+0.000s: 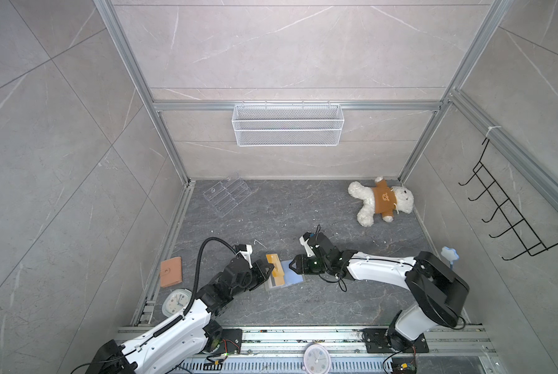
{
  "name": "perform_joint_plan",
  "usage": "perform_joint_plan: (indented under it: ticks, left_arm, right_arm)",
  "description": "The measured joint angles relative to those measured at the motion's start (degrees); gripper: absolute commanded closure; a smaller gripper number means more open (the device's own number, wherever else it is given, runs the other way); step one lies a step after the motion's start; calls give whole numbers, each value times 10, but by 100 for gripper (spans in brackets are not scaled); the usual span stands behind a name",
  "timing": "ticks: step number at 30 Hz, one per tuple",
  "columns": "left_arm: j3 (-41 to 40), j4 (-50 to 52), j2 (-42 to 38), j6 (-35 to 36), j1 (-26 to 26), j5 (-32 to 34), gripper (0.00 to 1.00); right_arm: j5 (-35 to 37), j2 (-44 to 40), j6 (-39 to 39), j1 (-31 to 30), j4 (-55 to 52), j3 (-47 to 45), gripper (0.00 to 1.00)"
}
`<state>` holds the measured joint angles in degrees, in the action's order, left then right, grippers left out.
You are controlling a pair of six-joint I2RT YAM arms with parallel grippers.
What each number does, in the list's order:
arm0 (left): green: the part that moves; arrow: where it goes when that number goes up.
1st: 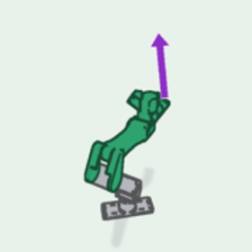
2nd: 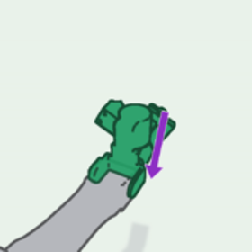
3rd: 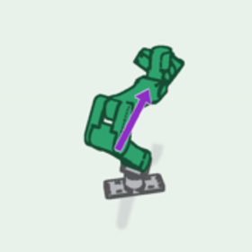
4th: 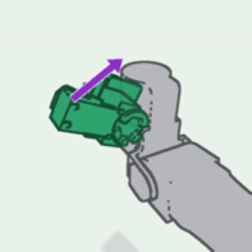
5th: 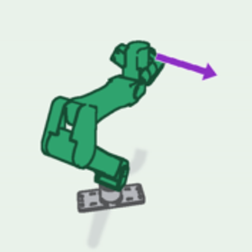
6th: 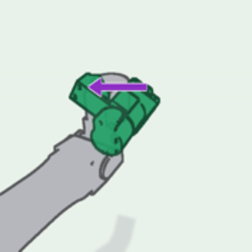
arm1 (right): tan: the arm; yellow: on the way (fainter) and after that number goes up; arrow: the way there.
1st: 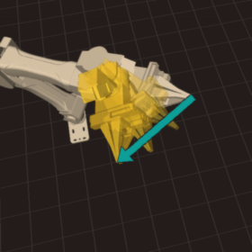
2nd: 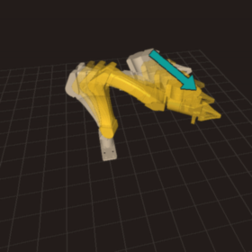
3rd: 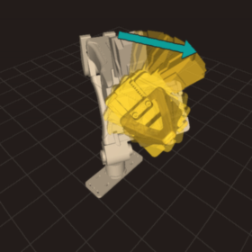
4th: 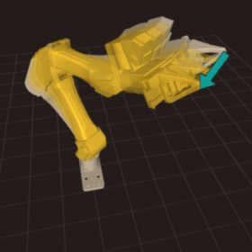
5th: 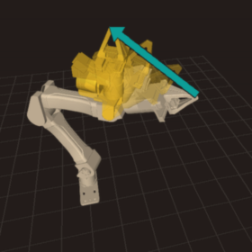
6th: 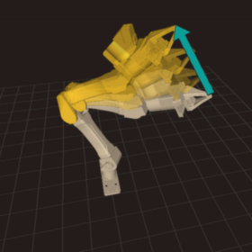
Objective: Take the credit cards out of the card holder
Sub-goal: Take out the credit card from the card slot, then pass the credit card.
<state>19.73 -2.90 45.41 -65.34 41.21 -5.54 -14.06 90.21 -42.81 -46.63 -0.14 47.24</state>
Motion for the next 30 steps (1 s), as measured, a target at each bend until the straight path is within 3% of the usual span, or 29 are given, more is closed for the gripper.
perform_joint_plan:
  ticks: [6, 13, 18, 24, 30]
  left_arm:
    - [108, -41, 92, 29, -1, -27, 100]
    - [206, -211, 304, 16, -4, -109, 100]
    - [270, -330, 397, -19, -4, -160, 100]
    - [316, -433, 459, -70, -3, -195, 100]
    - [320, -460, 483, -97, 0, -207, 100]
  right_arm:
    - [-14, -123, 24, 54, -78, 51, 30]
    - [-125, -209, 38, 252, -113, 54, 29]
    - [-242, -222, 5, 377, -68, 22, 30]
    - [-339, -213, -76, 406, 67, -27, 34]
    - [-379, -204, -143, 406, 189, -64, 43]
